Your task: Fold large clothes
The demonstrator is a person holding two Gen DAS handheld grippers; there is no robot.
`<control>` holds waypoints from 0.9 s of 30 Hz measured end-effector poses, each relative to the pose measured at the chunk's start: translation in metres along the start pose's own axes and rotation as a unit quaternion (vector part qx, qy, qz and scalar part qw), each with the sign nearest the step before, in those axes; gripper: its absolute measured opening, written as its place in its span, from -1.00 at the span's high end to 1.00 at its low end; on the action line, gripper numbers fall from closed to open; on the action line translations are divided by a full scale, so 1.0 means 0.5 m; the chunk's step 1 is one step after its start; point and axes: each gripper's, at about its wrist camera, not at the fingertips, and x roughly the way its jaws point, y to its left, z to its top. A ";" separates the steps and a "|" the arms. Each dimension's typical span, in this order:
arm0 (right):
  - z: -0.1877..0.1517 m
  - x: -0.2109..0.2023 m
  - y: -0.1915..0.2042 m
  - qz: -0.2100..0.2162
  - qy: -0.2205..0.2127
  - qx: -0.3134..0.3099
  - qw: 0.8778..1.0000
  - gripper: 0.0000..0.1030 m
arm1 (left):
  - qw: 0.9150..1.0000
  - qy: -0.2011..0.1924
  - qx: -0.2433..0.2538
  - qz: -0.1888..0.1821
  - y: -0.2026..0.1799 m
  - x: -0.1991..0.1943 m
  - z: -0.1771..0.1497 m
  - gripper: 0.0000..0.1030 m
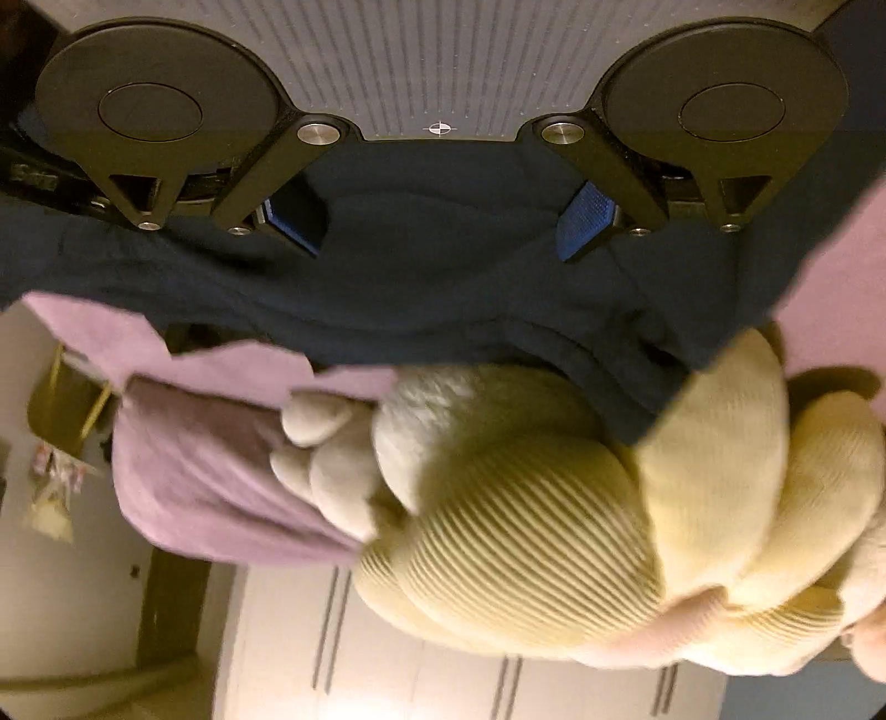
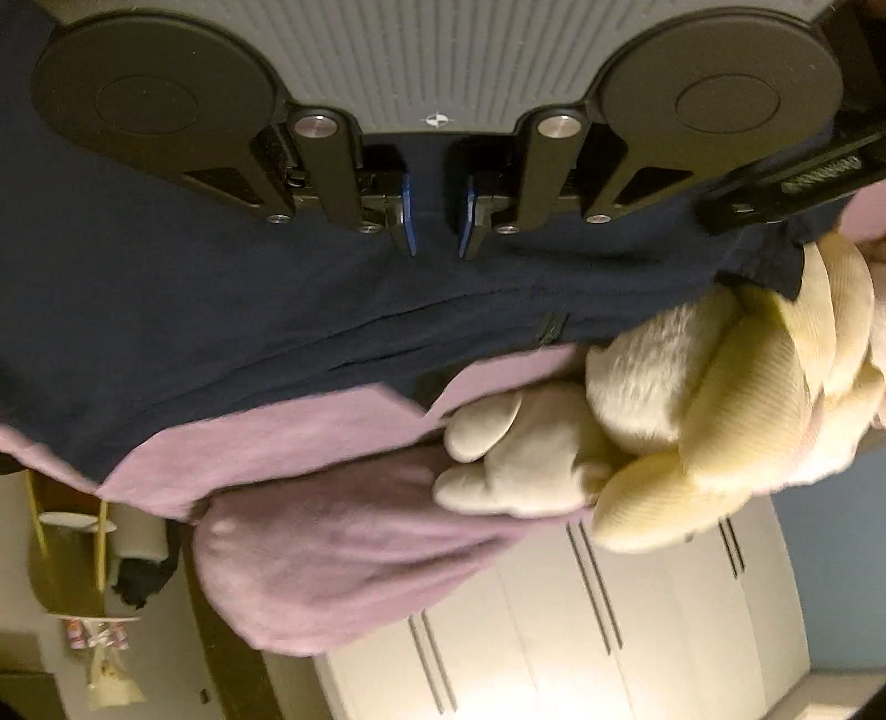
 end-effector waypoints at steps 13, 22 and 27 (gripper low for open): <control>-0.030 -0.326 -0.273 -0.119 -0.016 0.126 0.985 0.74 | 0.994 0.049 -0.016 0.095 0.195 -0.138 -0.025 -0.90; -0.128 -0.436 -0.399 0.006 0.053 0.355 0.933 -0.19 | 0.976 0.168 -0.129 -0.058 0.290 -0.285 -0.097 -0.89; -0.114 -0.372 -0.377 0.012 0.073 0.356 0.932 -0.47 | 0.954 0.205 -0.199 -0.090 0.284 -0.227 -0.102 -0.79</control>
